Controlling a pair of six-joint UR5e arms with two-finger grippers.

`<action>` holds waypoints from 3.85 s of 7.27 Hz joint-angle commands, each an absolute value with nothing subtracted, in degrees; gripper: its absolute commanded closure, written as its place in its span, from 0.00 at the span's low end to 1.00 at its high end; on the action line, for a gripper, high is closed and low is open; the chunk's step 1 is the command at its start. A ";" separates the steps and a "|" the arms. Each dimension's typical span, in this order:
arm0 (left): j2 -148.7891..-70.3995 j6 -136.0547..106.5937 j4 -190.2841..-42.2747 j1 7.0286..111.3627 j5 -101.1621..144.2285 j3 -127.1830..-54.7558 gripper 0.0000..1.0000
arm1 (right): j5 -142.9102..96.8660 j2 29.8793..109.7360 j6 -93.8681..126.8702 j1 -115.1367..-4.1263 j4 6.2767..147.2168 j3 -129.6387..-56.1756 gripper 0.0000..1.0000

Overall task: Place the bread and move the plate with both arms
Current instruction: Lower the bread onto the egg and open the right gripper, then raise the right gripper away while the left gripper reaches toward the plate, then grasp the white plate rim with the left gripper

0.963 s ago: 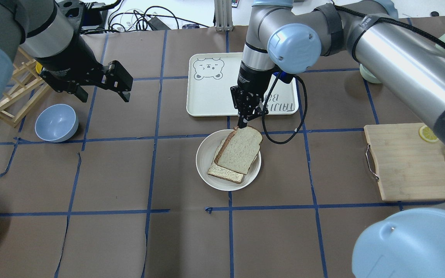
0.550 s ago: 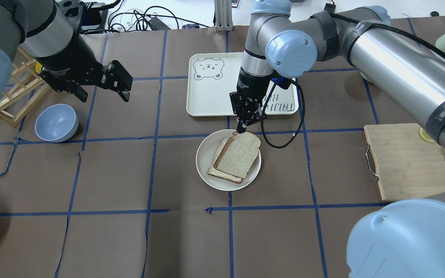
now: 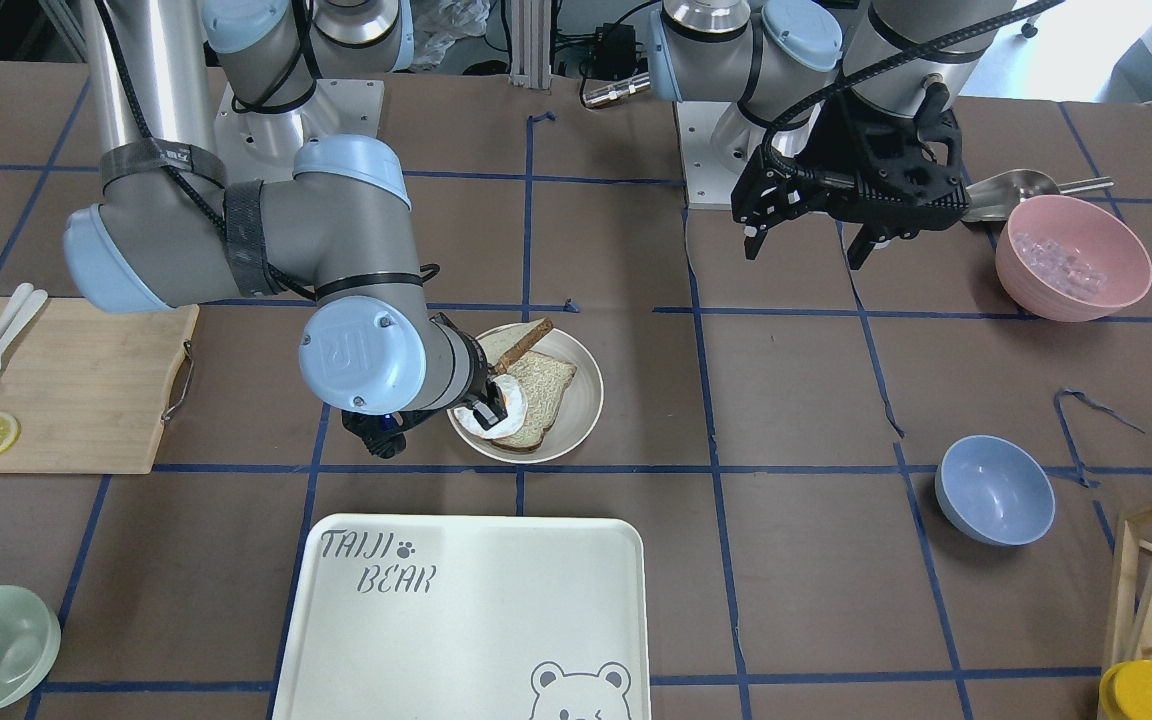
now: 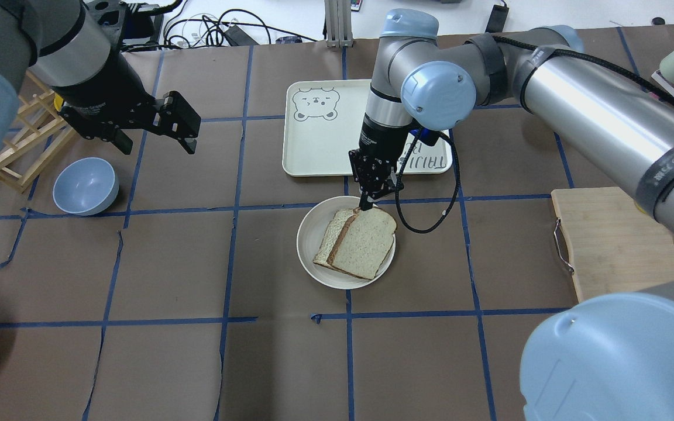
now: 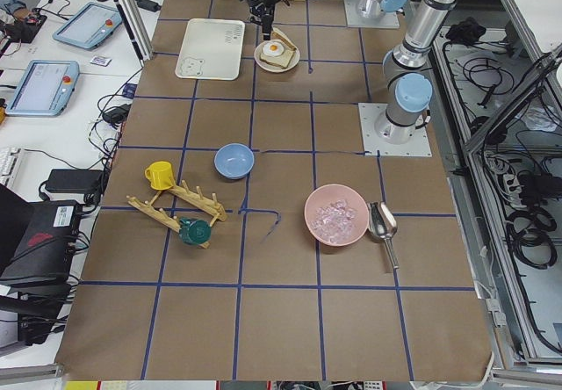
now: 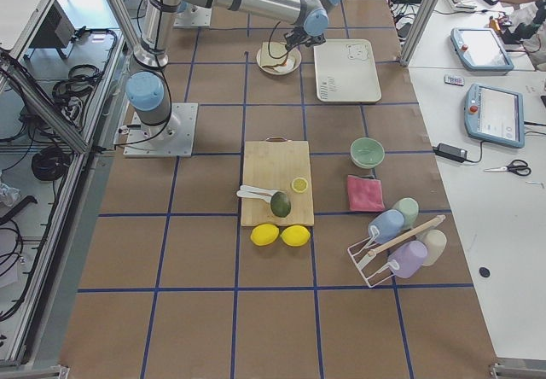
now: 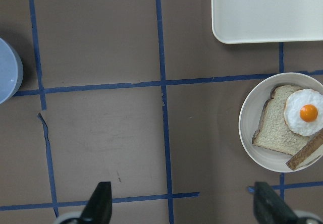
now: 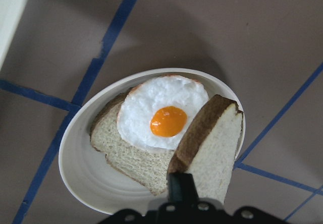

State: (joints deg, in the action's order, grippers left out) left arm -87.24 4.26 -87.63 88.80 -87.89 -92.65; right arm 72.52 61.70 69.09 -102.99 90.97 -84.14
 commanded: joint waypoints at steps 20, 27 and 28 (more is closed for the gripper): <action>-98.50 -22.66 -64.58 95.96 -75.94 -111.68 0.00 | 90.70 86.47 3.88 -91.06 86.22 -87.10 0.00; -108.98 -24.08 -52.74 99.67 -76.20 -115.31 0.18 | 90.44 86.57 3.96 -90.97 88.33 -87.80 0.00; -108.98 -23.82 -52.65 99.67 -76.29 -115.40 0.21 | 90.18 86.31 3.96 -90.97 89.11 -87.80 0.00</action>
